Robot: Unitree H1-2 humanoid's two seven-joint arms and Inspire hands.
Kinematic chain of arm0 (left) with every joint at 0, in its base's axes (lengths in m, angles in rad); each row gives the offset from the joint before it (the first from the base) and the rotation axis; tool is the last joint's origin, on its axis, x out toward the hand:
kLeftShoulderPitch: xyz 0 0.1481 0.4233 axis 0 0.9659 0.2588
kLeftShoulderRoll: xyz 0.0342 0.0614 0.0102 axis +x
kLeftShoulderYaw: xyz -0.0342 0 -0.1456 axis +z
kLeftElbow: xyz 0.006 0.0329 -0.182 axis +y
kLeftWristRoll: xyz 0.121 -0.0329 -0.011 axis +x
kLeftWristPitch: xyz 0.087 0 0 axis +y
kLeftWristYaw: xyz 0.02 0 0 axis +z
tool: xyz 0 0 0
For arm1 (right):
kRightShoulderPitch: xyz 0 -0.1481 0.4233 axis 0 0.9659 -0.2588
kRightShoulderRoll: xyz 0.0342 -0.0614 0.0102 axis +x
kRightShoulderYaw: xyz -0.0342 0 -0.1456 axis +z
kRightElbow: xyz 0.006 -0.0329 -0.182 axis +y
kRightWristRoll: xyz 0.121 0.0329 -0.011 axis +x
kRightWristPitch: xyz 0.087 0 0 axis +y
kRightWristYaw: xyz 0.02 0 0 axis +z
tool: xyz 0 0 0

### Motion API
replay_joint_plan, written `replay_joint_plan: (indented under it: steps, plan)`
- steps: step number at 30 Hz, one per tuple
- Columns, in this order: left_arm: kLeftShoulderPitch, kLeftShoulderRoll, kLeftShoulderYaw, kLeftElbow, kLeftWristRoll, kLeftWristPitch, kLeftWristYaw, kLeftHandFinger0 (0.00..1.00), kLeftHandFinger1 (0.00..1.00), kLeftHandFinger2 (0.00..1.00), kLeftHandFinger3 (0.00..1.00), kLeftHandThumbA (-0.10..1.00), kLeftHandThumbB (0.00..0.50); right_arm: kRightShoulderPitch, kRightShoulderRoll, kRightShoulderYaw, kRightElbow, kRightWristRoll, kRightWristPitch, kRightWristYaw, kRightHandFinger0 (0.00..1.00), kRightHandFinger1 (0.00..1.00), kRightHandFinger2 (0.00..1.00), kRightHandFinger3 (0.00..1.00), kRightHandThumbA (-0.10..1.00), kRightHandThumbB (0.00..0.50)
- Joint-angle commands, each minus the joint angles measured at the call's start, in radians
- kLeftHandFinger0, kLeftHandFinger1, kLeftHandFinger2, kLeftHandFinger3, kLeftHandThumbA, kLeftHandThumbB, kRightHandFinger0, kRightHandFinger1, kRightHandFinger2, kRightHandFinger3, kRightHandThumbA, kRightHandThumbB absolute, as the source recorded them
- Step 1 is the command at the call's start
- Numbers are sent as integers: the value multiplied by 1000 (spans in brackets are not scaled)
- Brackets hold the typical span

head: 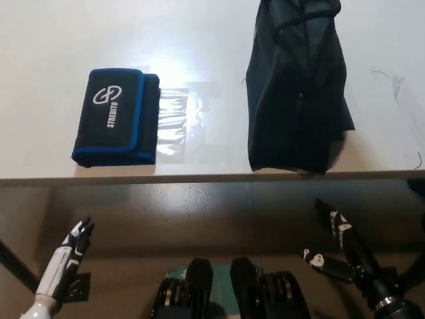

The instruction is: Use both hands to pick up the lunch bag on the right hand side and smoothly move it near the note book on the left hand side

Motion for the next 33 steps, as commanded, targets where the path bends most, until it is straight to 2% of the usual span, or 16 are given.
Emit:
replay_joint_plan:
  steps: [1,3,4,6,9,12,16,18,20,21,22,24,26,27,29,33]
  plan:
    - [-1,32,1,-91,-39,-106,-43,1000,1000,1000,1000,952,212,2,5,-22,-122,38,-94,15,1000,1000,1000,1000,786,197]
    - [3,17,13,-132,-58,-106,-36,1000,1000,1000,1000,927,230,6,25,-40,-143,28,-140,-19,936,961,1000,1000,765,198]
    - [2,12,15,-142,-64,-106,-37,945,974,1000,1000,937,236,6,28,-47,-144,16,-158,-31,903,926,1000,1000,805,204]
    - [6,-4,23,-195,-86,-106,-41,815,809,850,1000,927,241,3,45,-72,-149,-18,-222,-70,820,856,991,1000,806,206]
    - [10,-13,30,-240,-102,-106,-45,754,713,755,1000,945,258,-3,65,-94,-147,-18,-265,-92,784,797,929,983,815,202]
    - [9,-29,39,-305,-115,-106,-42,661,592,608,909,967,276,-3,90,-122,-163,-32,-301,-124,773,764,868,934,830,176]
    - [3,-45,45,-371,-119,-106,-45,622,550,572,875,985,242,-9,98,-145,-184,-39,-309,-140,779,792,872,949,874,181]
    - [-5,-54,48,-405,-113,-106,-43,618,587,652,927,968,206,-15,99,-151,-196,-40,-309,-146,802,836,930,1000,867,152]
    - [-13,-61,45,-428,-117,-106,-46,640,628,712,961,958,215,-19,97,-151,-203,-52,-309,-158,860,908,995,1000,867,132]
    - [-19,-65,41,-442,-123,-106,-50,679,682,785,998,949,216,-20,95,-151,-207,-57,-309,-162,952,1000,1000,1000,892,121]
    - [-26,-69,37,-453,-124,-106,-52,756,795,884,1000,945,209,-20,91,-149,-212,-68,-309,-169,1000,1000,1000,1000,946,111]
    - [-45,-75,27,-474,-121,-106,-56,872,942,1000,1000,972,205,-24,81,-146,-221,-76,-309,-172,1000,1000,1000,1000,1000,128]
    - [-72,-76,16,-482,-109,-106,-64,945,1000,1000,1000,1000,206,-27,75,-148,-230,-65,-309,-163,1000,1000,1000,1000,1000,138]
    - [-85,-74,12,-482,-105,-106,-68,1000,1000,1000,1000,1000,210,-31,73,-150,-233,-69,-309,-165,1000,1000,1000,1000,1000,161]
    - [-110,-73,4,-492,-96,-88,-74,1000,1000,1000,1000,1000,249,-41,70,-159,-237,-90,-309,-178,1000,1000,1000,1000,1000,222]
    - [-159,-71,-7,-514,-54,-44,-82,1000,1000,1000,1000,1000,270,-67,65,-178,-235,-84,-309,-185,1000,1000,1000,1000,1000,234]
